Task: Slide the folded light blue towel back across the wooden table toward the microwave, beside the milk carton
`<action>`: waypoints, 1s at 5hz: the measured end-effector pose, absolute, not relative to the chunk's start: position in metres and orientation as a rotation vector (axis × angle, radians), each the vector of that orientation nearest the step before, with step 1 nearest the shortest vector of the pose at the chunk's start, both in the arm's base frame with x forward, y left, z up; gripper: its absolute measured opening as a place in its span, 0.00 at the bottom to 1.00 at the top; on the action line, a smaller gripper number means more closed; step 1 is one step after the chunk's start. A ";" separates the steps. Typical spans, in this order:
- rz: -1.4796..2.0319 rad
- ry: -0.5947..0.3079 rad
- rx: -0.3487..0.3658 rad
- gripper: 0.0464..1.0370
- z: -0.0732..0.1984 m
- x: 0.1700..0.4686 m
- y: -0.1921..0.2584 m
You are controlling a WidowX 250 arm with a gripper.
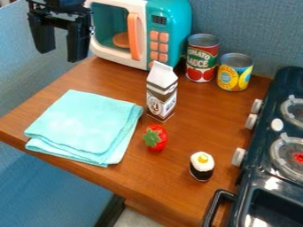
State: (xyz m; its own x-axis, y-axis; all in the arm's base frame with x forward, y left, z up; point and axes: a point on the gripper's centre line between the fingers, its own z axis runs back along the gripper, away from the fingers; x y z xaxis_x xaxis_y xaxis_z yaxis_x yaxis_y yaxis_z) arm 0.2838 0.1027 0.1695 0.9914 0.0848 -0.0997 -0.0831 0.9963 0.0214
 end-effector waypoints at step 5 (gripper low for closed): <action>0.113 0.227 -0.017 0.97 0.062 0.315 0.124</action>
State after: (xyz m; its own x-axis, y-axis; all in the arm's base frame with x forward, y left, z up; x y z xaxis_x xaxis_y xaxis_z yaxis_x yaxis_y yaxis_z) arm 0.3153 0.1245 0.0616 0.9681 0.1094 -0.2256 -0.1133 0.9936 -0.0041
